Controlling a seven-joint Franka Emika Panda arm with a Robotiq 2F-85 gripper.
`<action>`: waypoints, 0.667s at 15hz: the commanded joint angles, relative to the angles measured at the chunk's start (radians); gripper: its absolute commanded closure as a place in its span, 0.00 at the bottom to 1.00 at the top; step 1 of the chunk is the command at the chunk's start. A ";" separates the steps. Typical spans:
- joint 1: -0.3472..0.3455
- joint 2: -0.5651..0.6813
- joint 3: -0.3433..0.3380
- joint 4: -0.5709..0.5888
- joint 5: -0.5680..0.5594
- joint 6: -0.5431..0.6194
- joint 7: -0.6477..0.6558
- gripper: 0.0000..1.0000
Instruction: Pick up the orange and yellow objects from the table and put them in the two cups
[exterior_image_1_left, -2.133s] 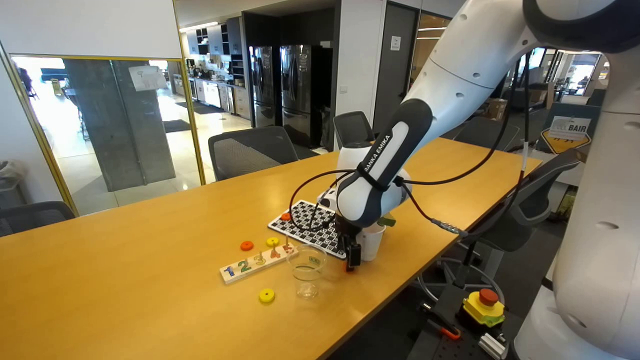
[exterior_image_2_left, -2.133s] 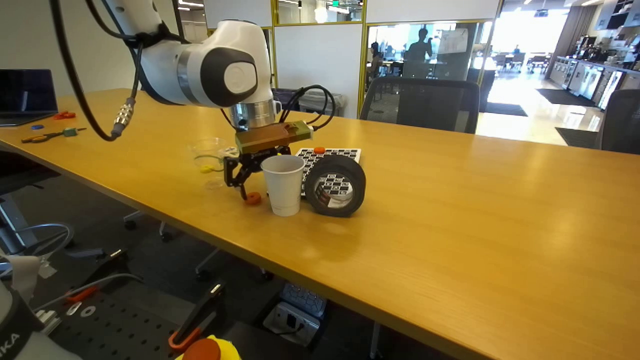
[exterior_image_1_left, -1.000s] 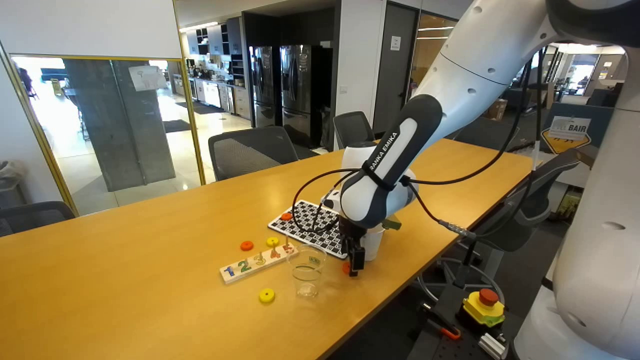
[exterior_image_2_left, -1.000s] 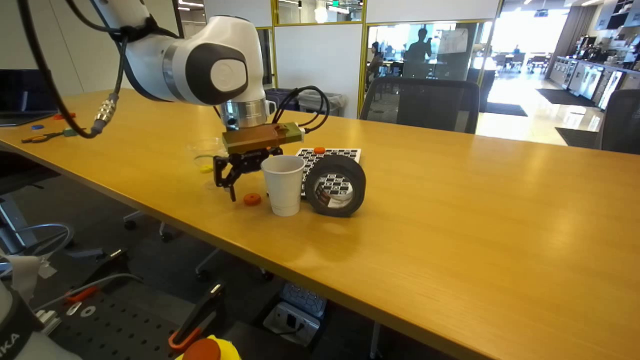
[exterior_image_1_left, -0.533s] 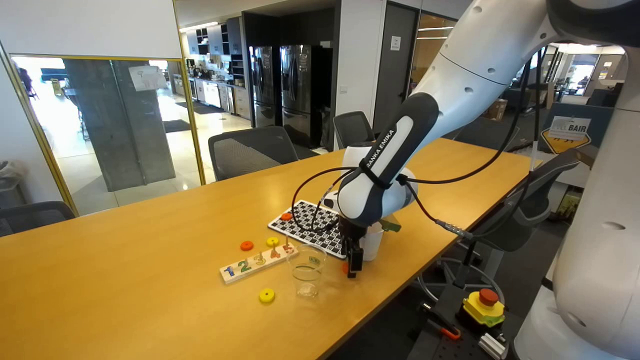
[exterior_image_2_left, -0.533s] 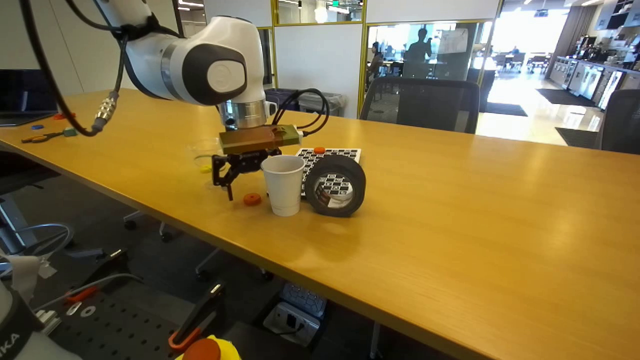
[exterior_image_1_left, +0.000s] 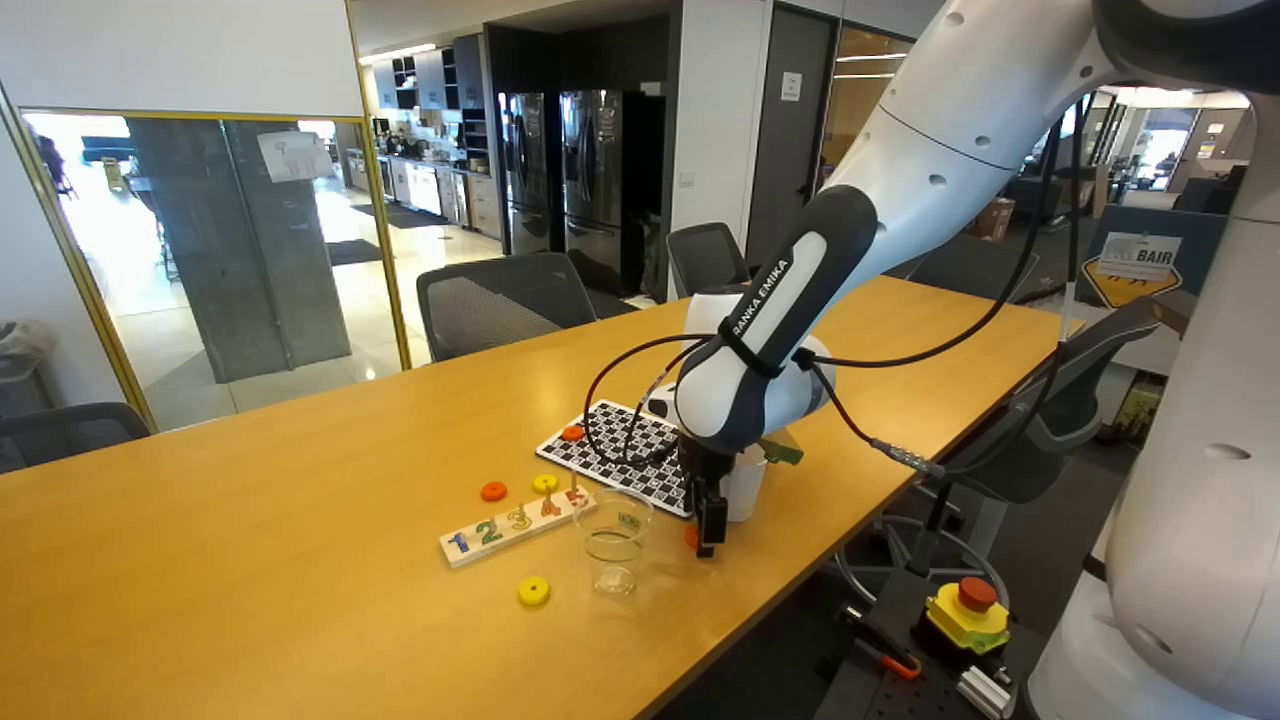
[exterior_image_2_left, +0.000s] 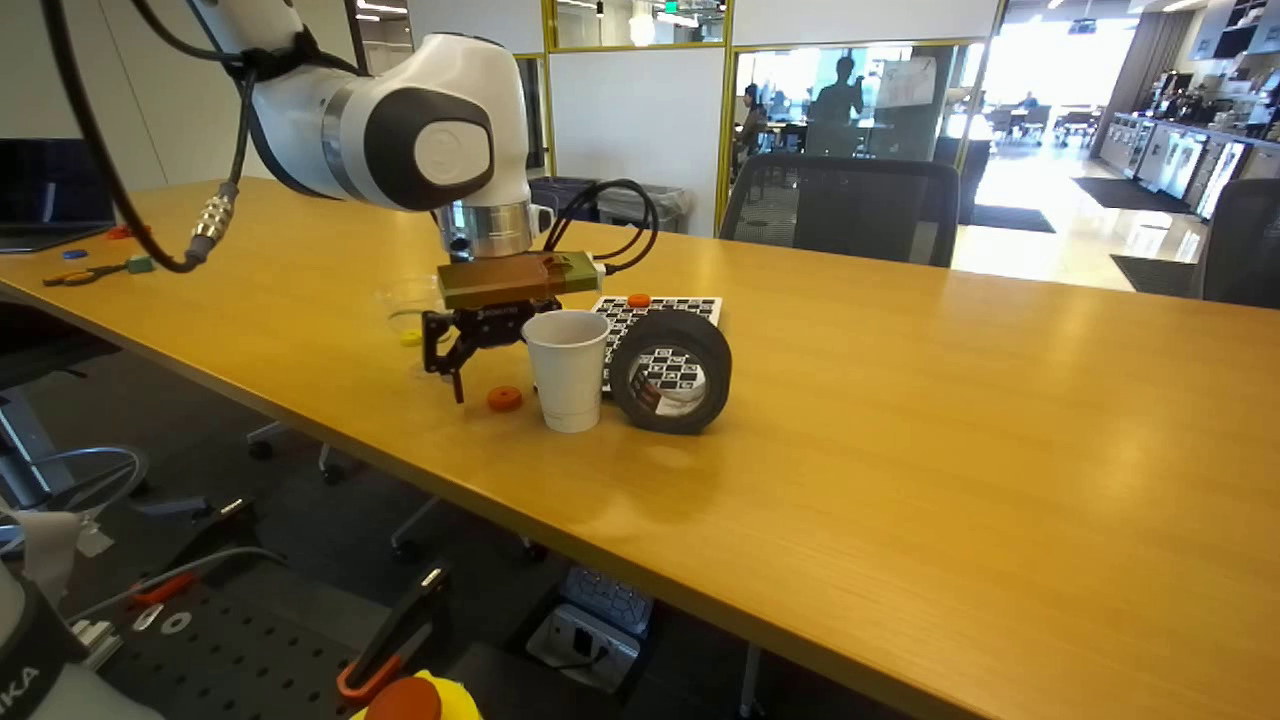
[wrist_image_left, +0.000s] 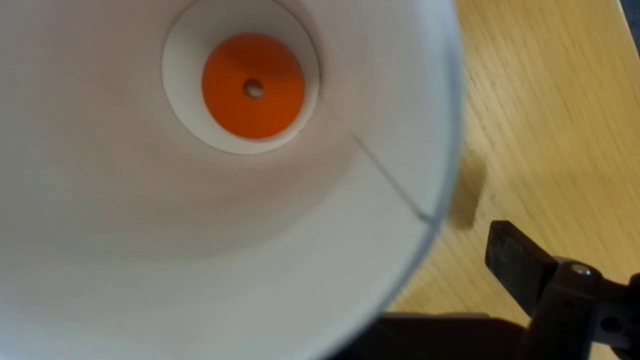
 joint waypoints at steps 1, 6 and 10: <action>0.000 -0.019 0.001 -0.002 -0.002 -0.017 0.007 0.00; 0.000 -0.010 0.002 0.003 0.006 -0.017 0.009 0.25; 0.000 -0.009 0.000 0.009 -0.001 -0.017 0.015 0.51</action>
